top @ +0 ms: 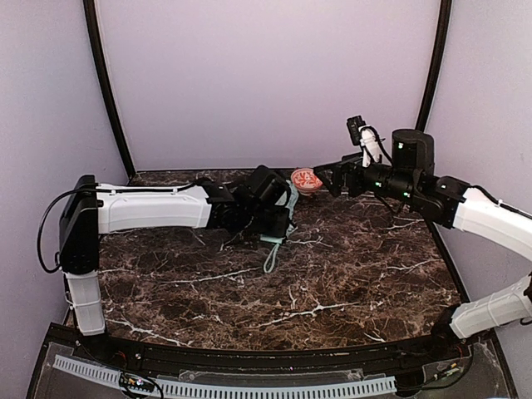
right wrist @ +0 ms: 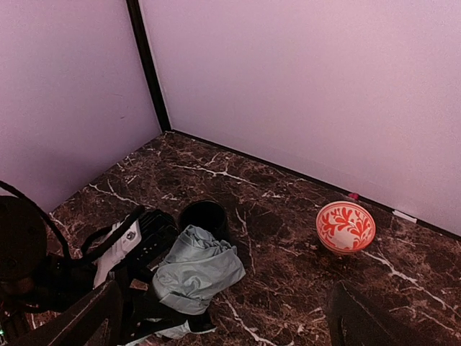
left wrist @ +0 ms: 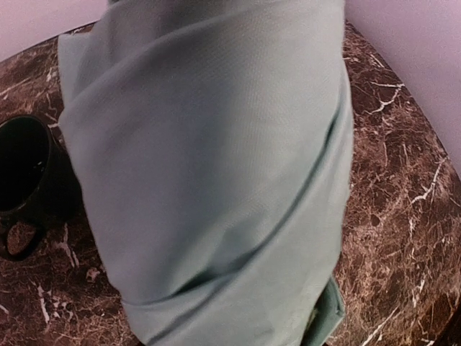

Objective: Put away the umbrella

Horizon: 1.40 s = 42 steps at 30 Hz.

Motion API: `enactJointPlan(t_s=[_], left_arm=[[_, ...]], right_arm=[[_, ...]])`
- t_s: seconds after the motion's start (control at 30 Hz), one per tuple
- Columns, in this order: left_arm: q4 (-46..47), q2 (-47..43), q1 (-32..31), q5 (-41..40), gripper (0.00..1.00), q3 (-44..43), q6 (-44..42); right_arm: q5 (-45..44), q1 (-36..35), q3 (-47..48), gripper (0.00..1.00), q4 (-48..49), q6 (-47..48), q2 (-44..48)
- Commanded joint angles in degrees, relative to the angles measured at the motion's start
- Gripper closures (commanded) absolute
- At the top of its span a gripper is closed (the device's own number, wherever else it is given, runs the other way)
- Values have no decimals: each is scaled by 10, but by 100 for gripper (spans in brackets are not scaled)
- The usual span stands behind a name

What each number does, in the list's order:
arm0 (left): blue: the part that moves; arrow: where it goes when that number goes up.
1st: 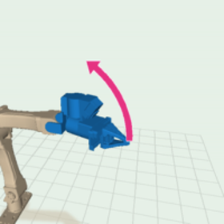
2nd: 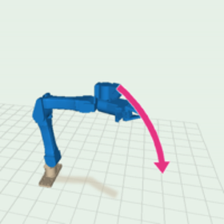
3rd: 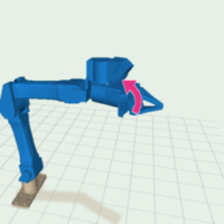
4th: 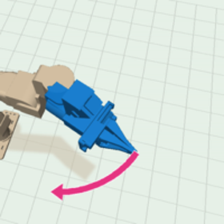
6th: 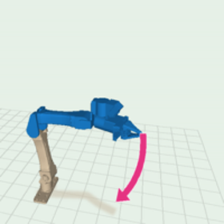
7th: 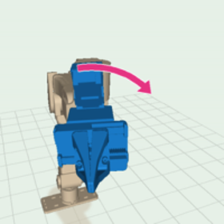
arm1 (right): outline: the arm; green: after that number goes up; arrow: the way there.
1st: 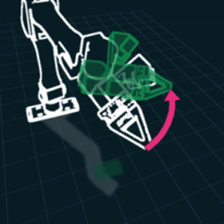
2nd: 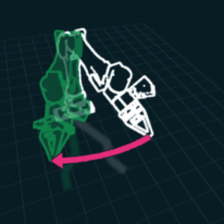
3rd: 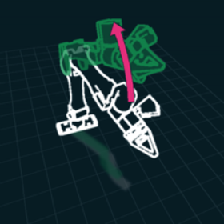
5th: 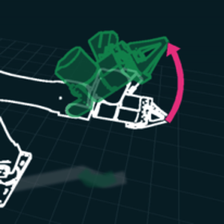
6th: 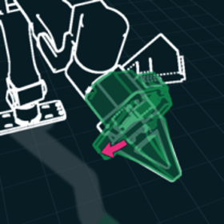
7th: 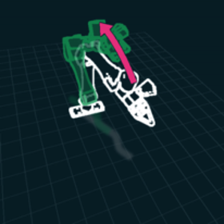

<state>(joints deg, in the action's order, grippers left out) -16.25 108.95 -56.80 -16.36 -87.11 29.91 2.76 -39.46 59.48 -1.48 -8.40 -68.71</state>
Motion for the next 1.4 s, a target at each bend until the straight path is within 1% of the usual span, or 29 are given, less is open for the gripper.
enactJointPlan(t_s=[0.0,0.07,0.1,0.23,0.37,0.43,0.5,0.53,0.6,0.67,0.73,0.83,0.97,1.0,1.2,1.27,1.37], left_arm=[[-105,36,-2,-45,71,-68,115],[-100,50,-2,-44,64,-70,144],[-101,56,-2,-45,62,-75,156],[-118,87,-8,-70,61,-104,197],[-150,135,-13,-69,59,-141,205],[-162,151,-13,-64,55,-142,219],[-179,164,-12,-77,49,-141,237],[-182,171,-12,-82,47,-142,236],[-182,181,-12,-85,46,-150,230],[-179,191,-12,-77,41,-158,224],[-179,201,-12,-67,33,-167,216],[-183,205,-12,-65,17,-173,213],[-191,205,-12,-73,4,-185,208],[-192,205,-12,-73,1,-187,206],[-198,198,-12,-71,1,-217,180],[-193,185,-13,-85,1,-226,162],[-171,151,-13,-113,1,-215,131]], right_arm=[[-50,6,-11,0,-27,1,17],[-54,6,-11,0,-35,1,14],[-56,7,-10,0,-39,1,12],[-58,7,-9,0,-56,0,4],[-58,8,-16,0,-57,-1,5],[-58,8,-22,1,-53,-2,7],[-56,8,-24,0,-51,-3,5],[-55,8,-24,0,-52,-4,3],[-52,8,-24,0,-55,-6,-2],[-47,8,-22,0,-56,-6,-7],[-43,8,-21,0,-57,-6,-9],[-41,8,-19,0,-57,-1,-9],[-35,8,-17,0,-55,4,-7],[-34,8,-17,0,-53,5,-8],[-30,8,-8,0,-57,9,-15],[-30,8,-5,0,-59,10,-17],[-33,12,-1,0,-63,6,-20]])
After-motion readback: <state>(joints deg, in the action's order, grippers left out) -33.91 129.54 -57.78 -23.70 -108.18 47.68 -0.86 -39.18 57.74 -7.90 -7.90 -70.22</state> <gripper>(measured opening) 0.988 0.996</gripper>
